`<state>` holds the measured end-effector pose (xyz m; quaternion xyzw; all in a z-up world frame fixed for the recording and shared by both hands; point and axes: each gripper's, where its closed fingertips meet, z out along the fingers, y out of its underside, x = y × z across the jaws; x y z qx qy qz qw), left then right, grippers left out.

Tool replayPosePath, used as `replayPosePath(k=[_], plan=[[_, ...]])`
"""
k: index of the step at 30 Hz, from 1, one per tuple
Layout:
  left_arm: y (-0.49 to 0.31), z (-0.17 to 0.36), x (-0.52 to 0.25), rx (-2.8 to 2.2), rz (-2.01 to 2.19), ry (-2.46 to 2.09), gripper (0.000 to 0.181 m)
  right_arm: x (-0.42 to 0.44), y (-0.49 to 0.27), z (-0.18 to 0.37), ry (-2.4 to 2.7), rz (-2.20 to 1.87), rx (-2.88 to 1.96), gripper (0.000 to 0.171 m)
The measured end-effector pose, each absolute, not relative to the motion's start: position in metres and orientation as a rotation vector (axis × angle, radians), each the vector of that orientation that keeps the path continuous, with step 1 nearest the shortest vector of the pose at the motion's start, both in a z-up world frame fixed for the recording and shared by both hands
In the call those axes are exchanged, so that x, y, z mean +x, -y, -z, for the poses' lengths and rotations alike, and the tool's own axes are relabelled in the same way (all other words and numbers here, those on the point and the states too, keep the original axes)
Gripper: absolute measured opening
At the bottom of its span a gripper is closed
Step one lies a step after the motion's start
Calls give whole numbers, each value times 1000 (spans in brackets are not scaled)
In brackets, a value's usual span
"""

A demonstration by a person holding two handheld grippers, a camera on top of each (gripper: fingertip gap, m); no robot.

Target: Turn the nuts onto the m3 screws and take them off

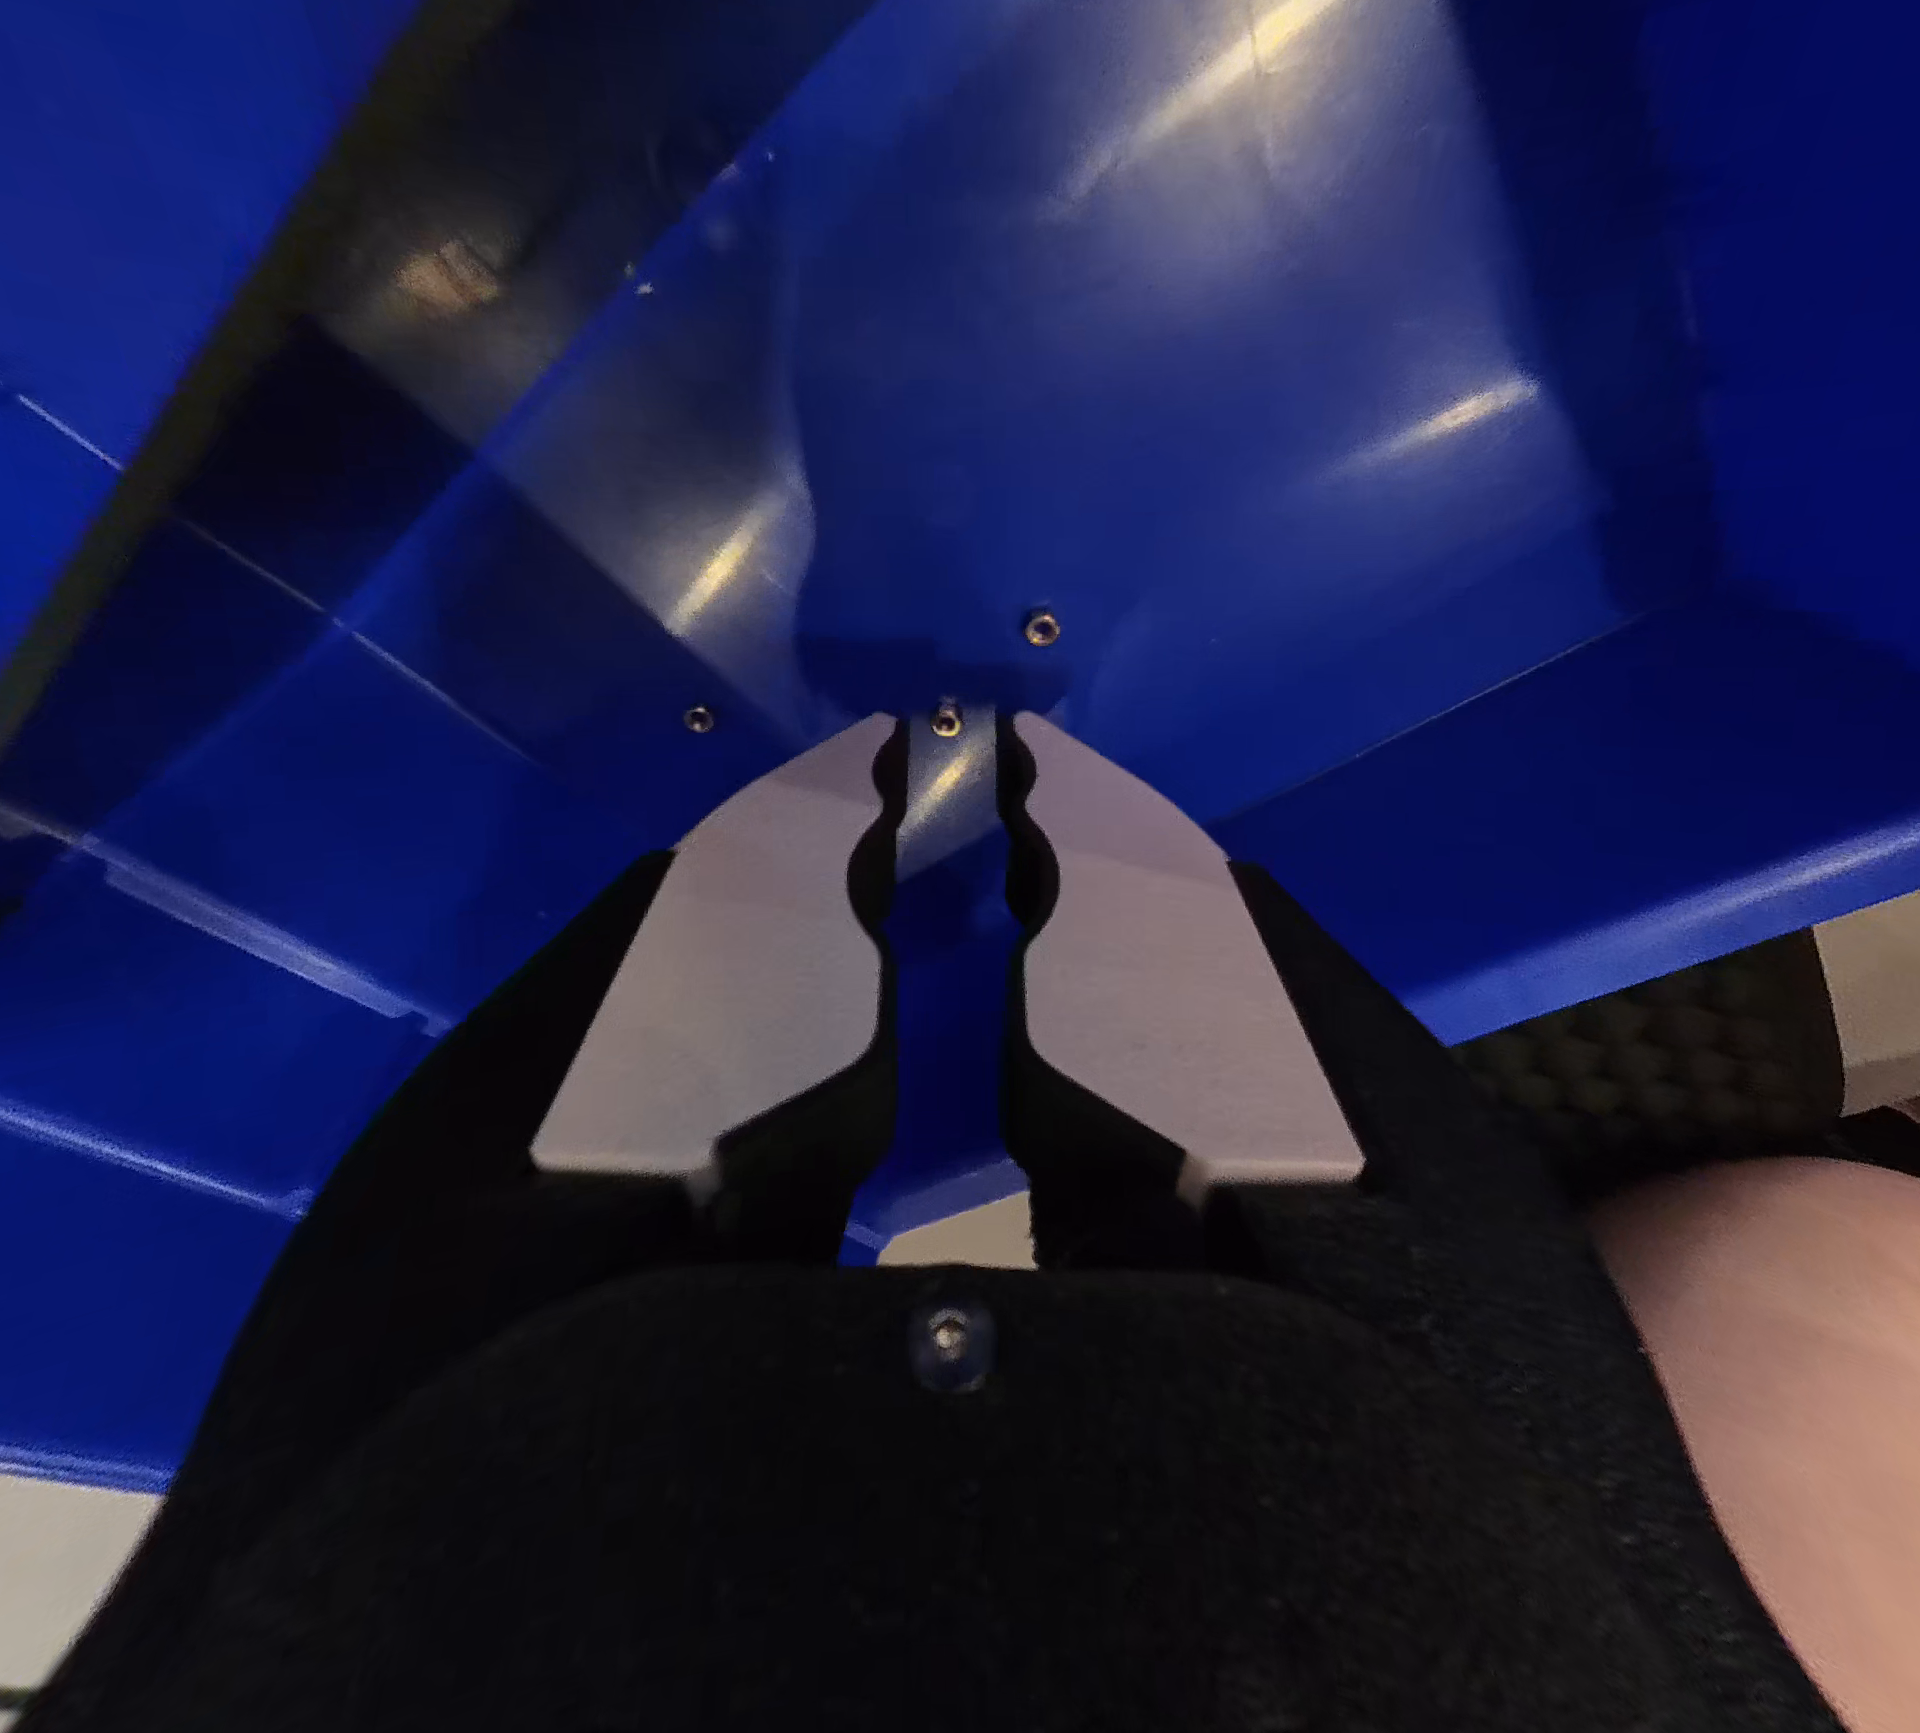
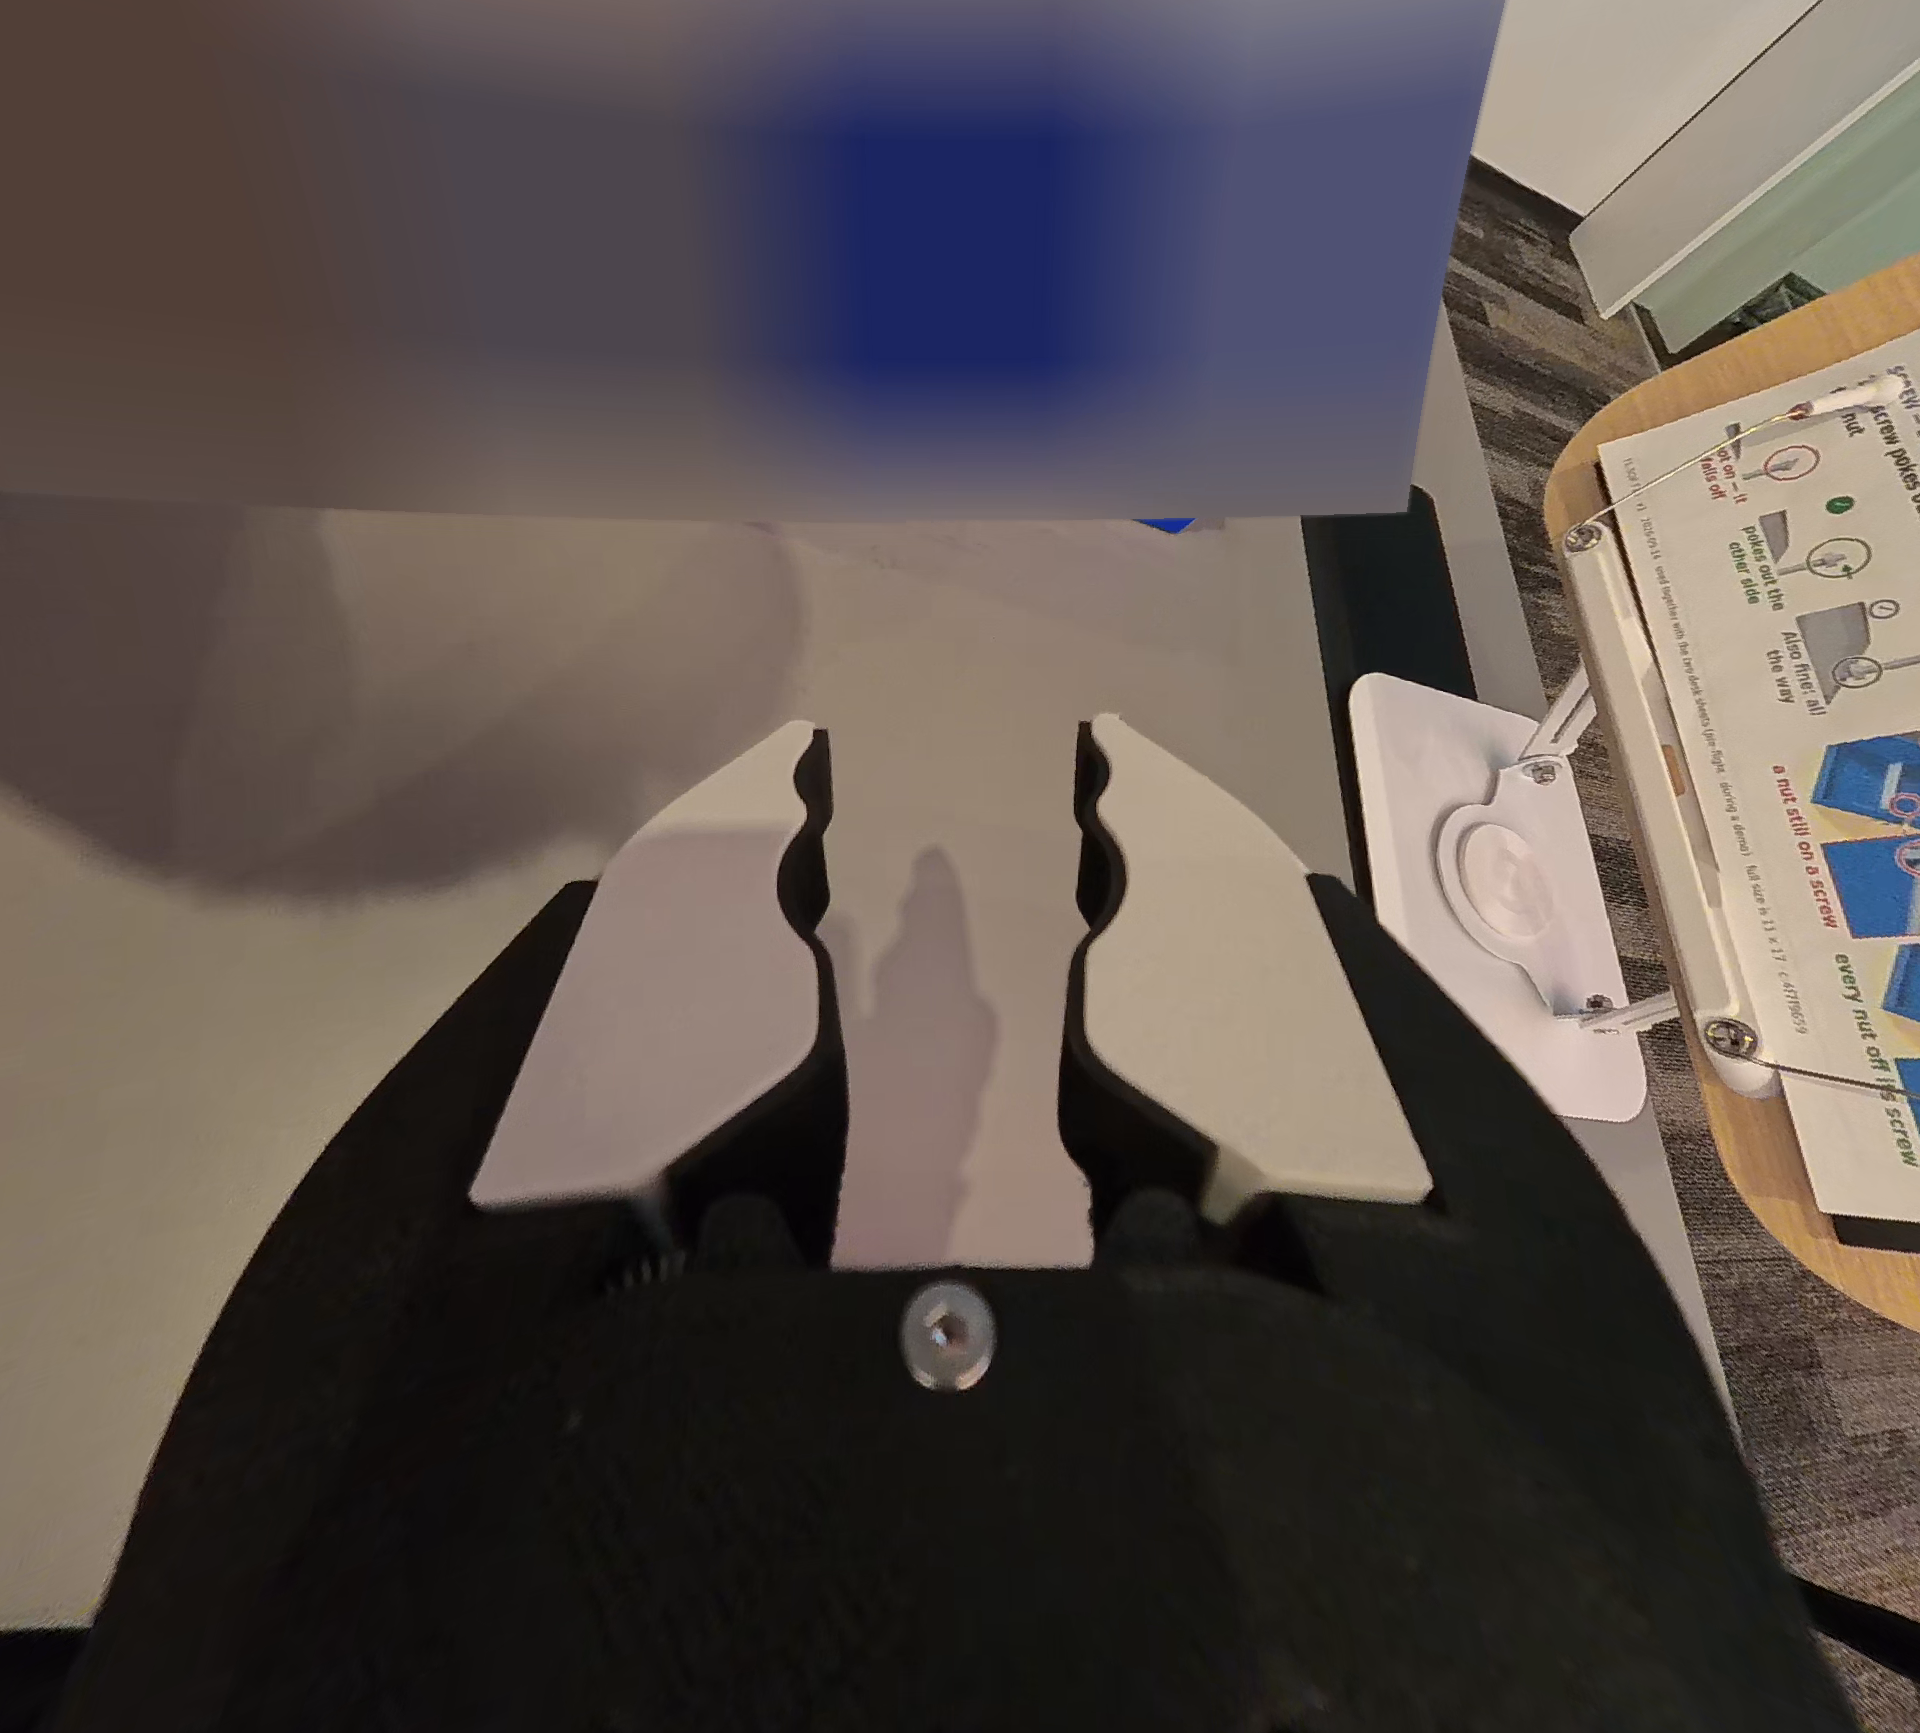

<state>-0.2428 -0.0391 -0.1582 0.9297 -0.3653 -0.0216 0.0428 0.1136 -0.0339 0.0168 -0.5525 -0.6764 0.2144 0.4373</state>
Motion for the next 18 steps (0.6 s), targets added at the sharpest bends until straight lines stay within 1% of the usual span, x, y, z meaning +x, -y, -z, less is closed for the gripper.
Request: replayPosePath(k=[3,10,15,18], plan=[[38,158,-243,2857,51,1115,15,114,34,-16,1685,-530,-1376,46],[36,159,-244,2865,41,1137,6,113,35,-15,1694,-532,-1378,46],[38,156,-247,2841,97,1172,6,114,35,-15,1693,-531,-1378,46],[39,142,-242,2886,63,1177,6,114,36,-16,1693,-531,-1376,46]])
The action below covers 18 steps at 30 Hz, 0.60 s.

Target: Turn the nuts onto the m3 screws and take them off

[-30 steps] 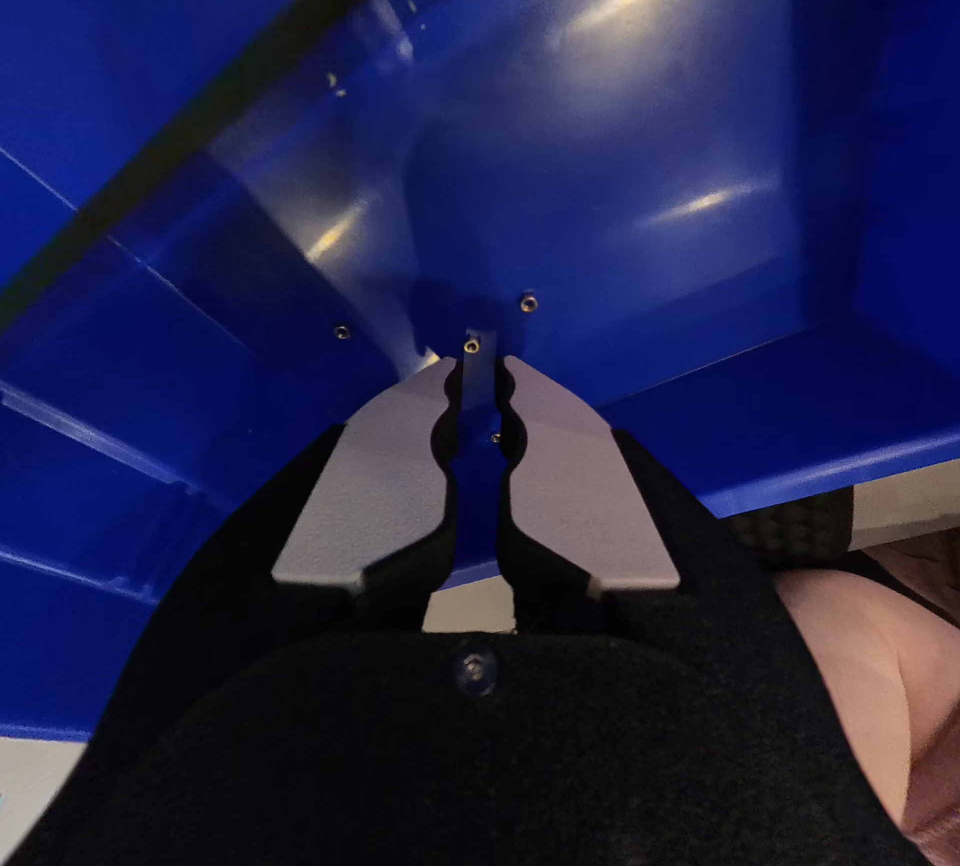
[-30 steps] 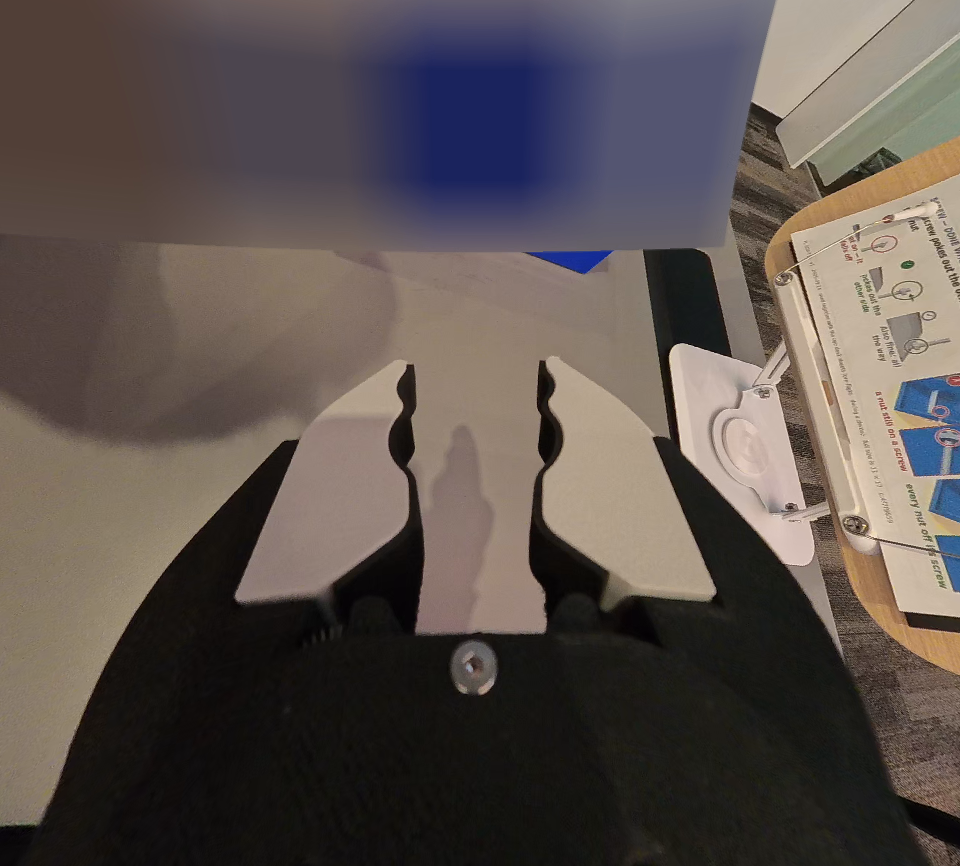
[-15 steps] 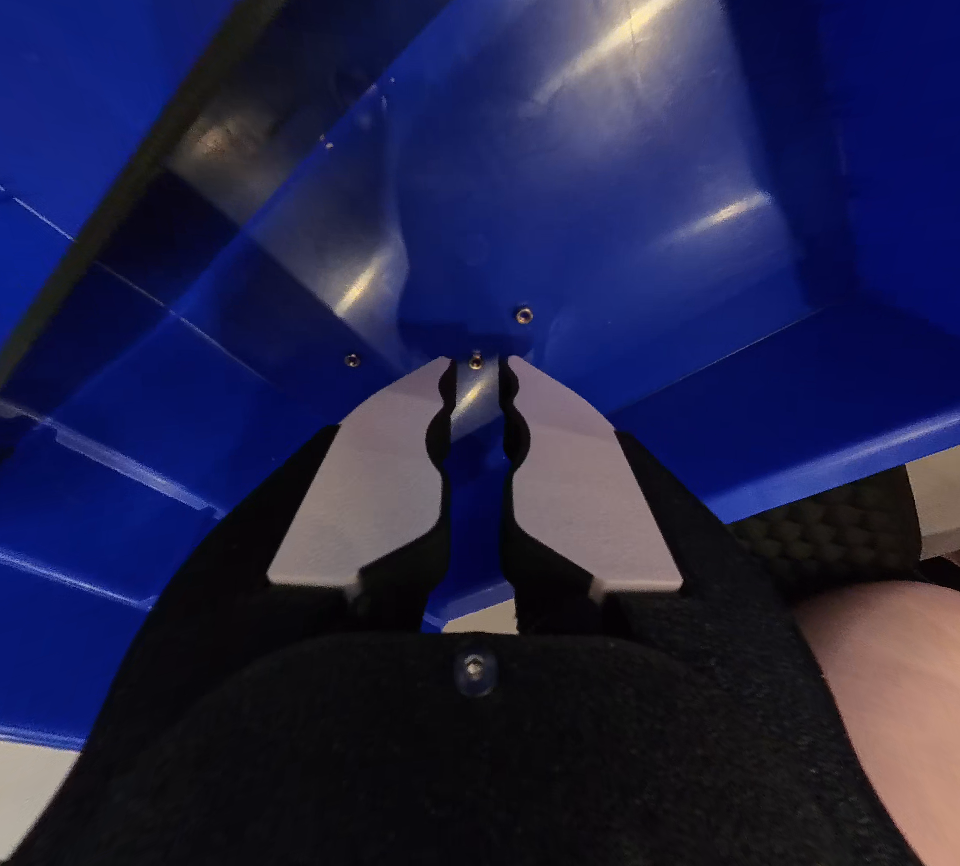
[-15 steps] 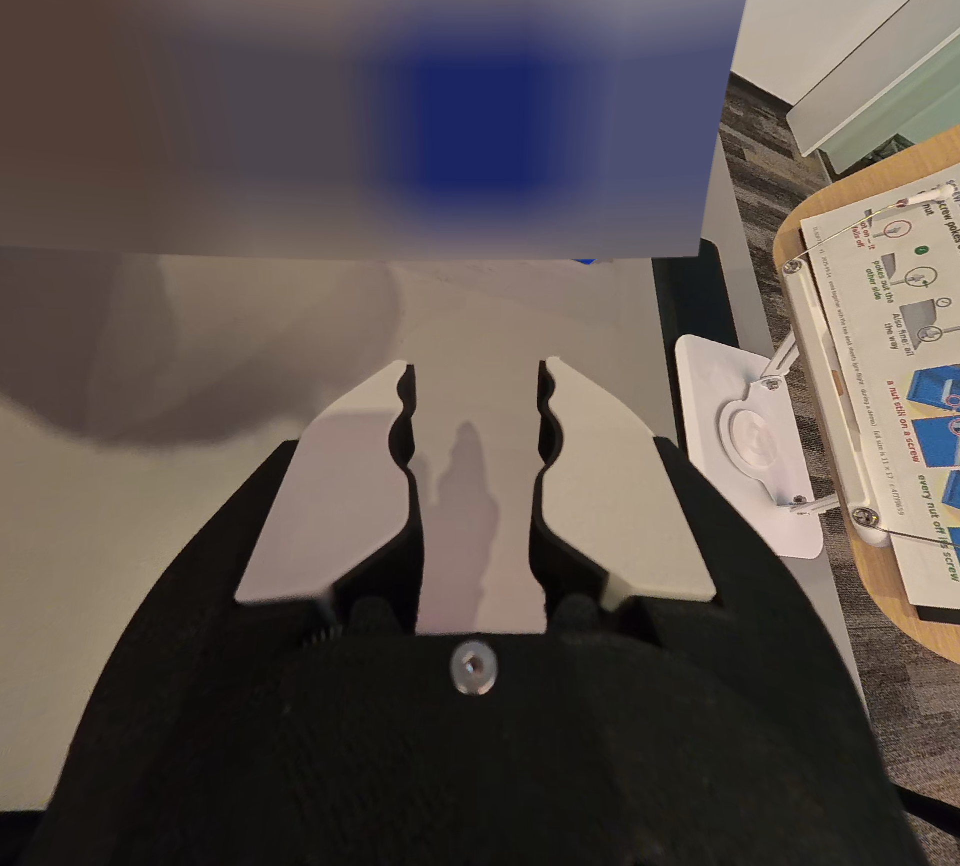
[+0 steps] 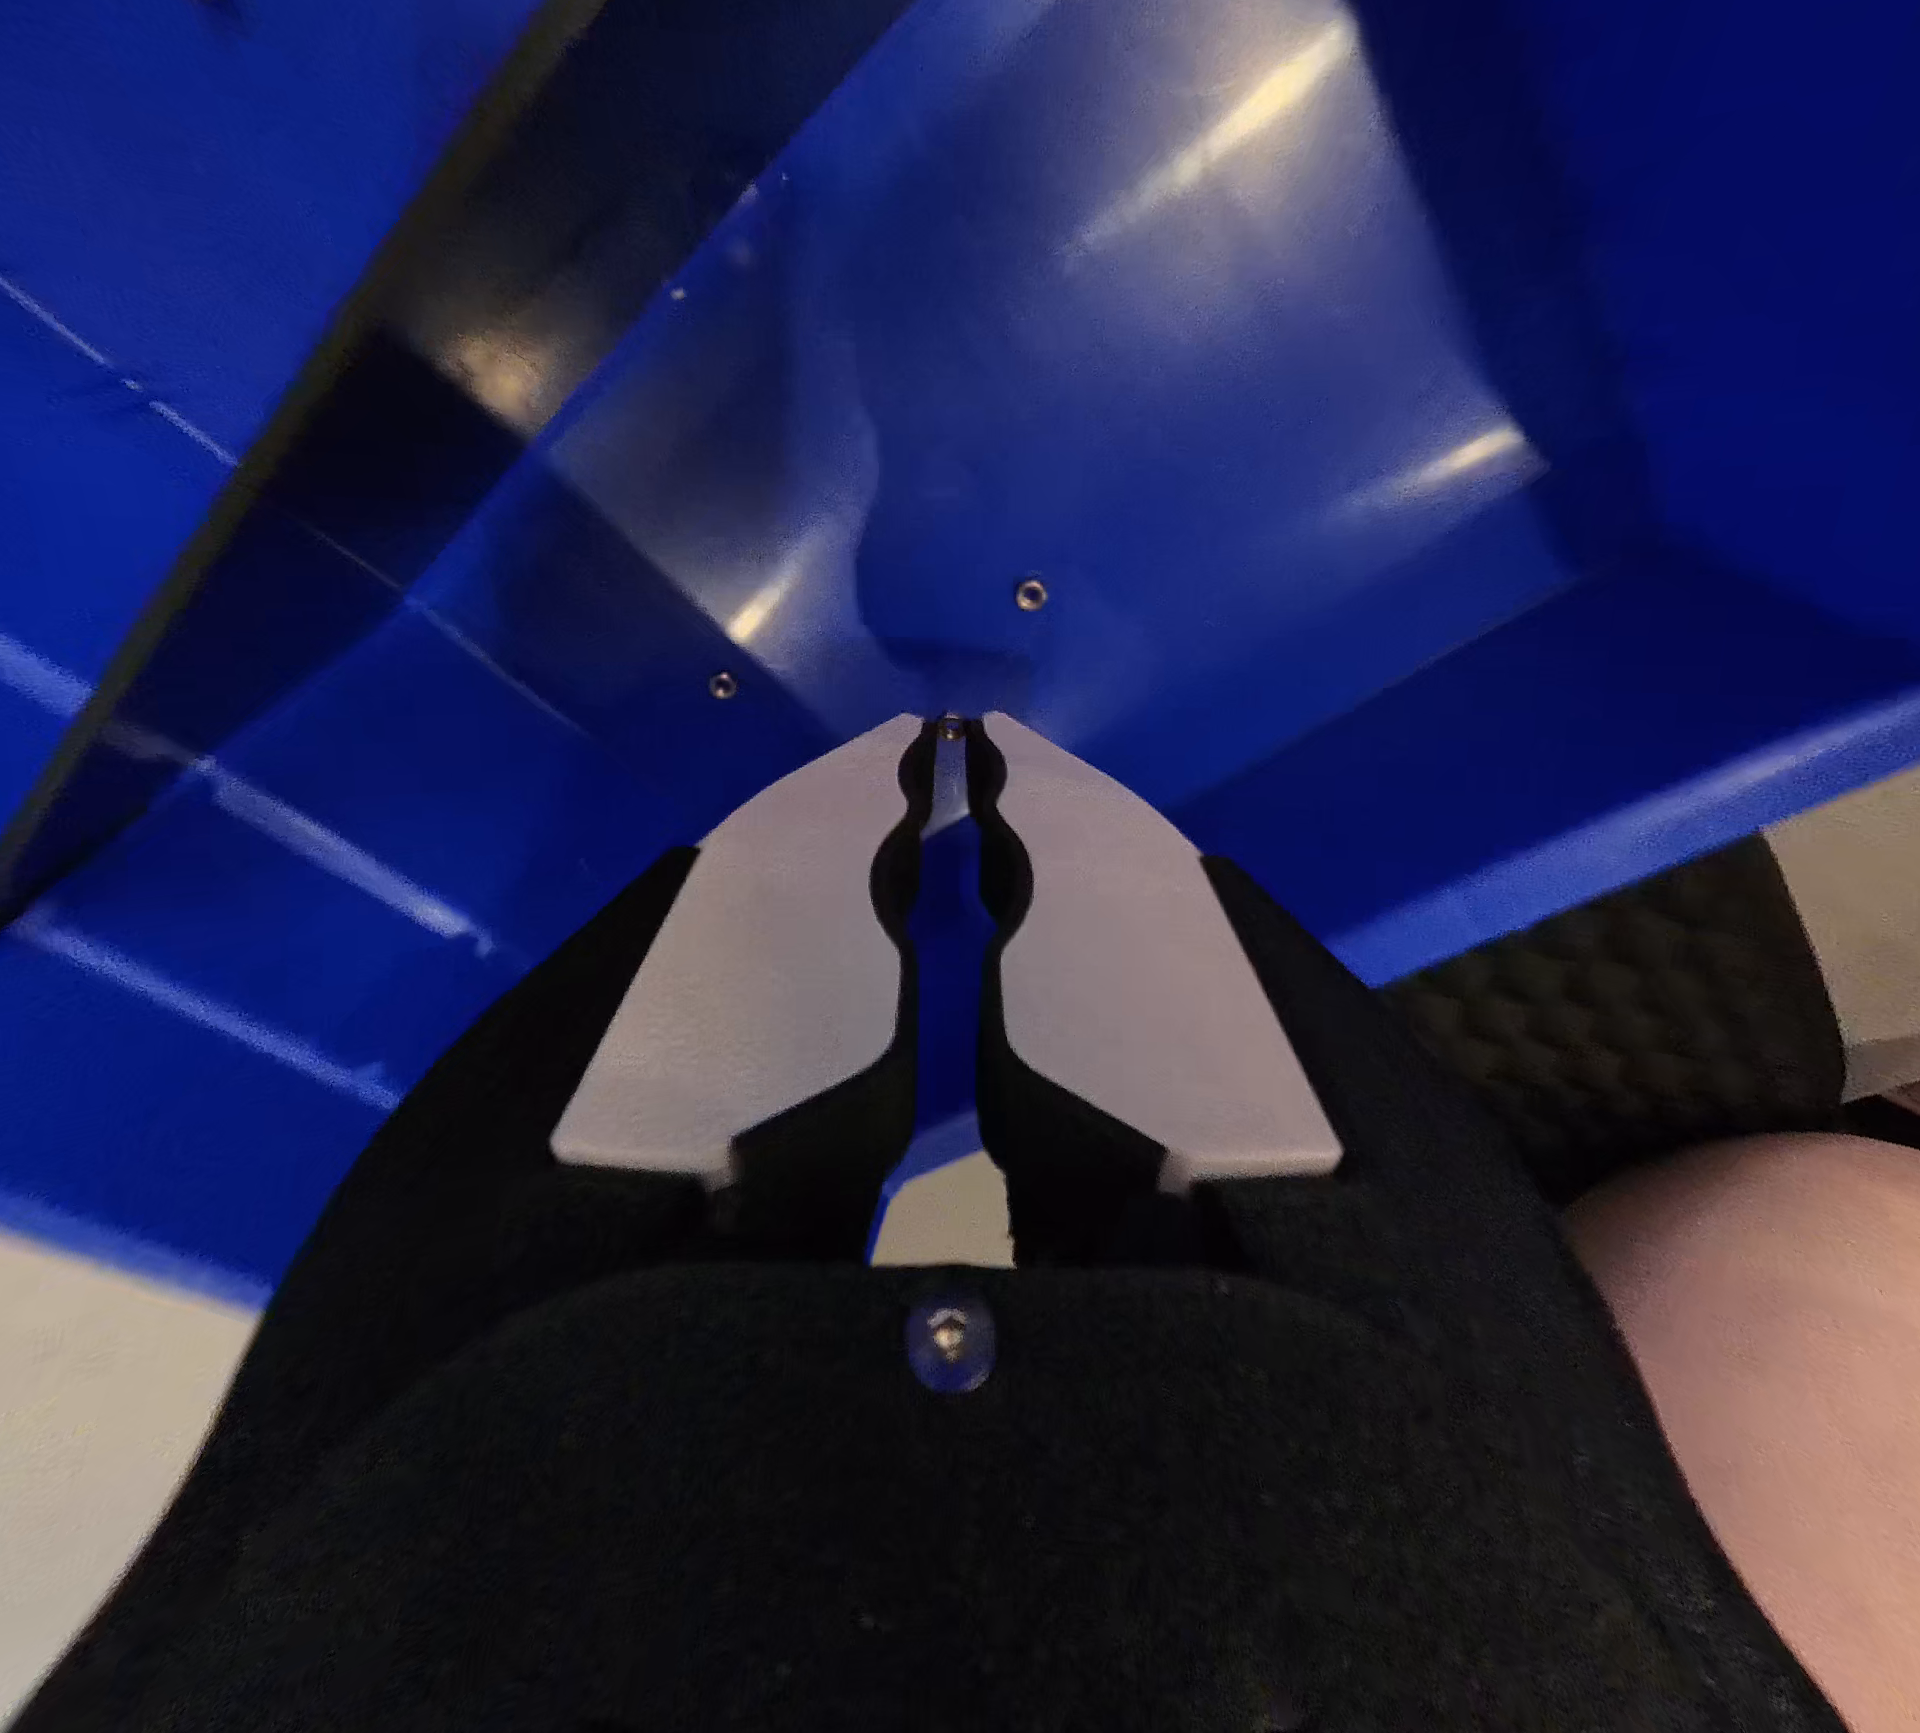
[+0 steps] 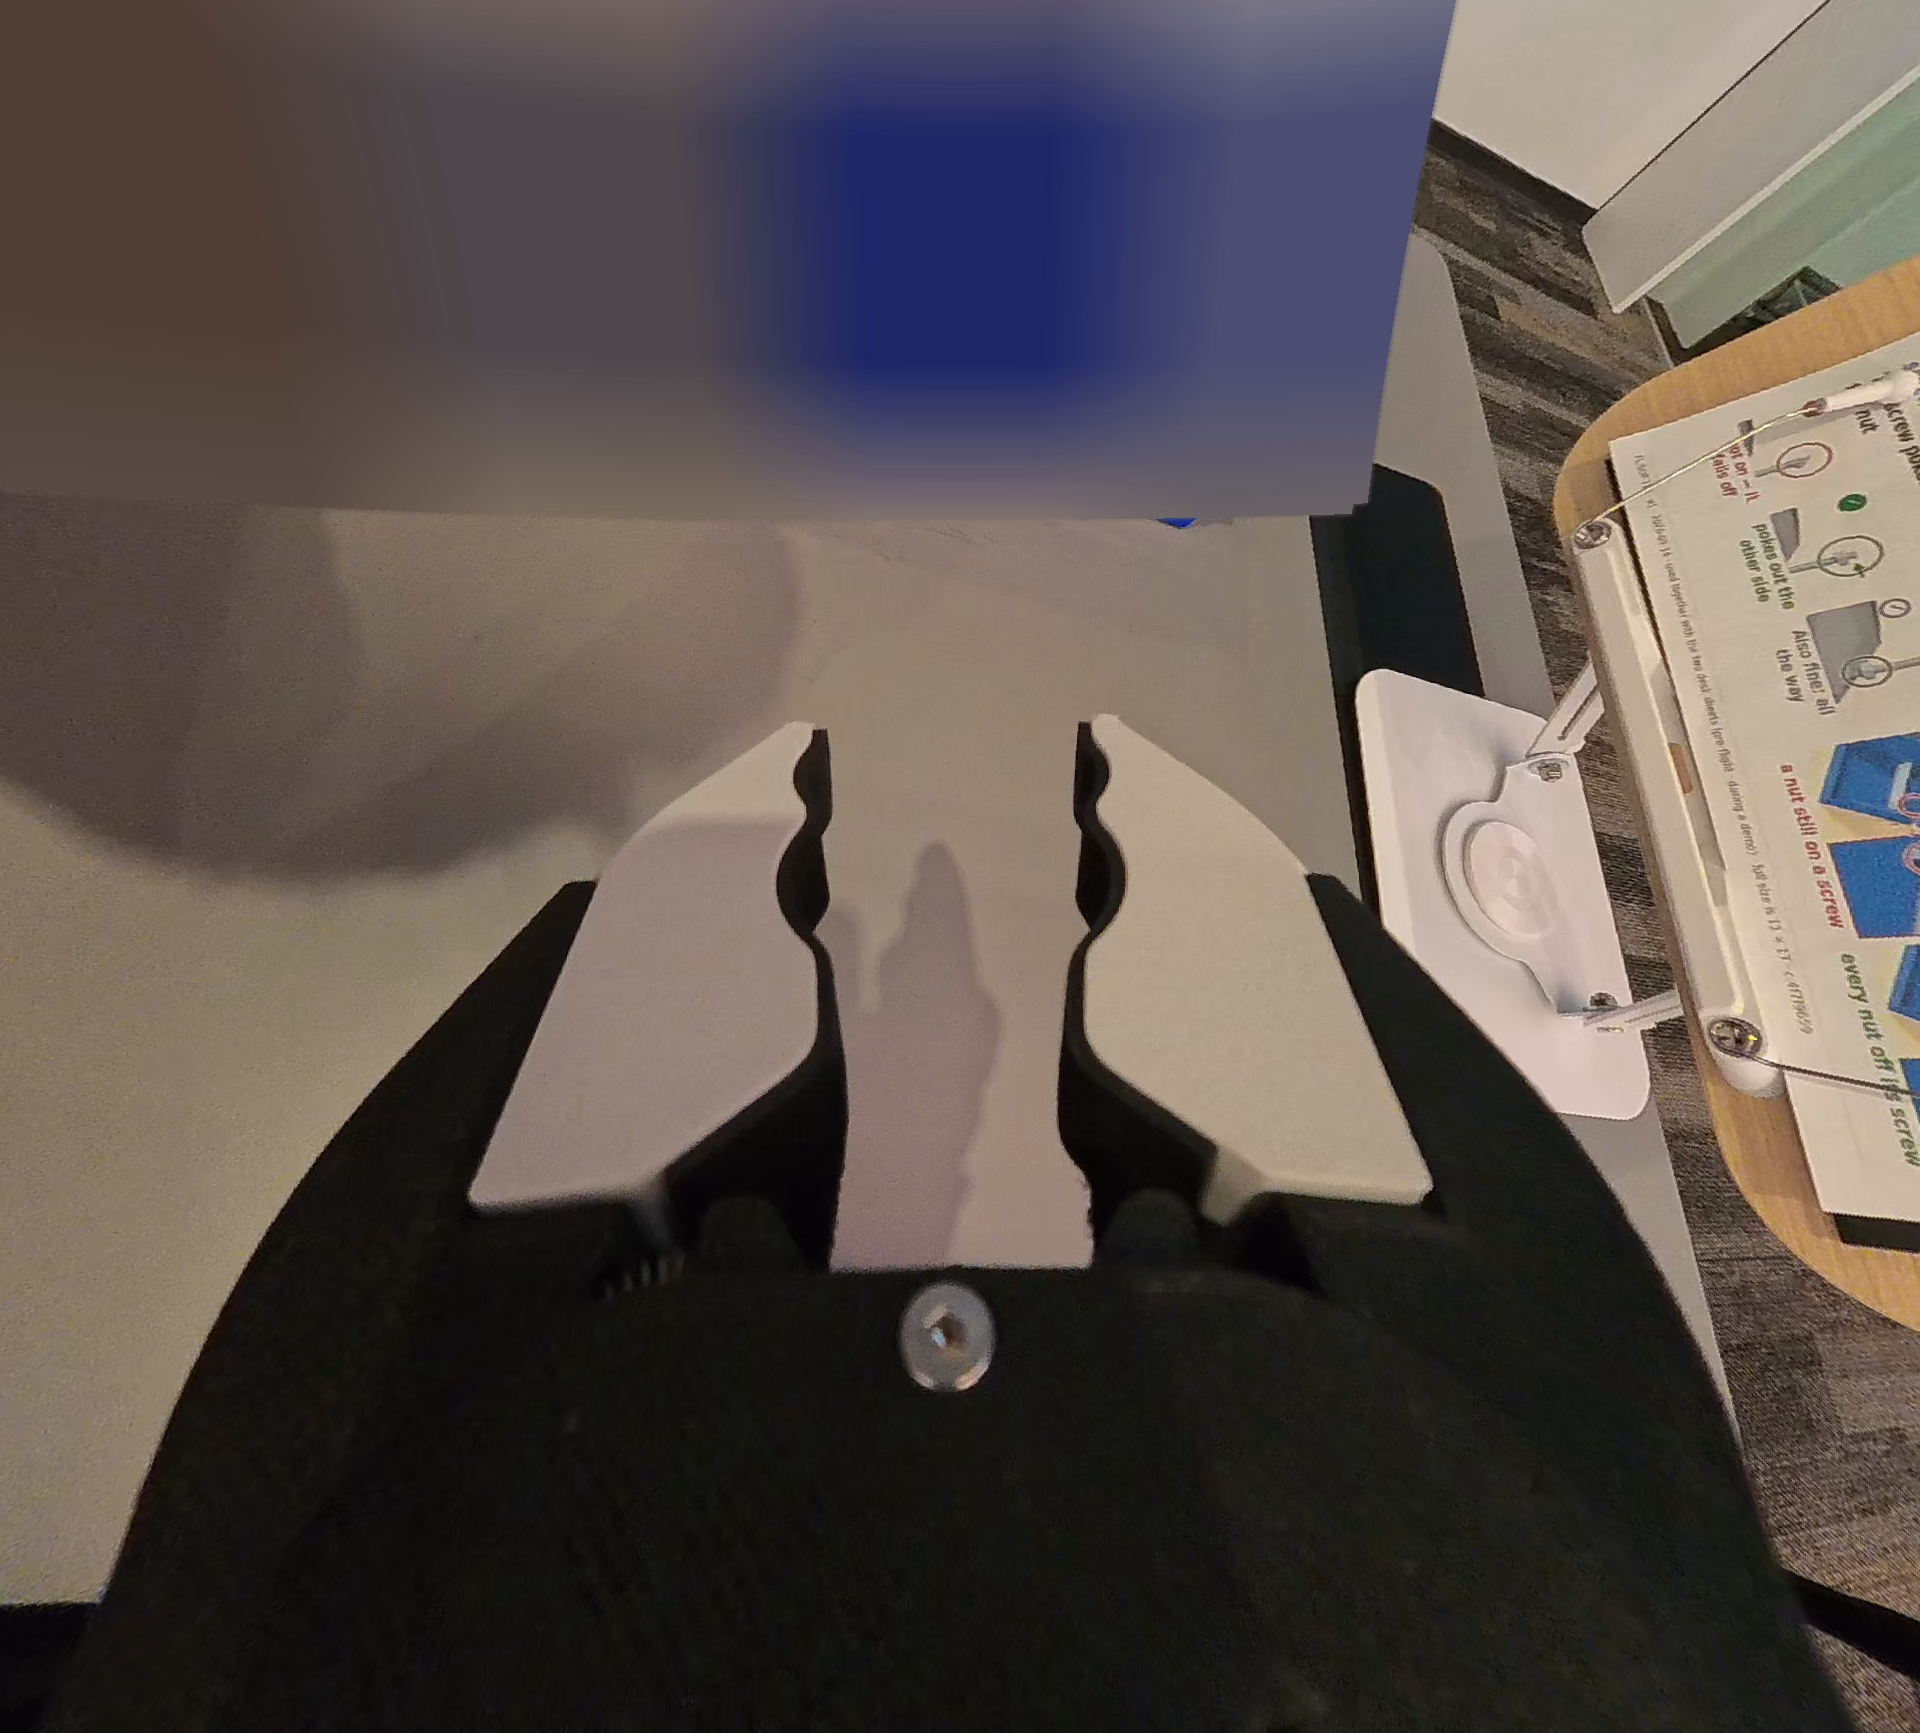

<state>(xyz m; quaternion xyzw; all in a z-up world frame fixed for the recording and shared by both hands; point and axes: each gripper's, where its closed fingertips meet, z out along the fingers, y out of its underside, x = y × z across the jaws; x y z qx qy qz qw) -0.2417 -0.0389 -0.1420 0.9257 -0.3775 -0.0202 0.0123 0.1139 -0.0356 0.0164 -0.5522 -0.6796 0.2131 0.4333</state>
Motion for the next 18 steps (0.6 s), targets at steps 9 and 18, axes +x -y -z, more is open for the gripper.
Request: replayPosePath(k=[9,18], plan=[[40,44,-178,3118,105,1599,6,124,35,-33,1658,-493,-1350,46],[34,49,9,2689,-14,2261,6,178,37,-69,1572,-418,-1360,45]])
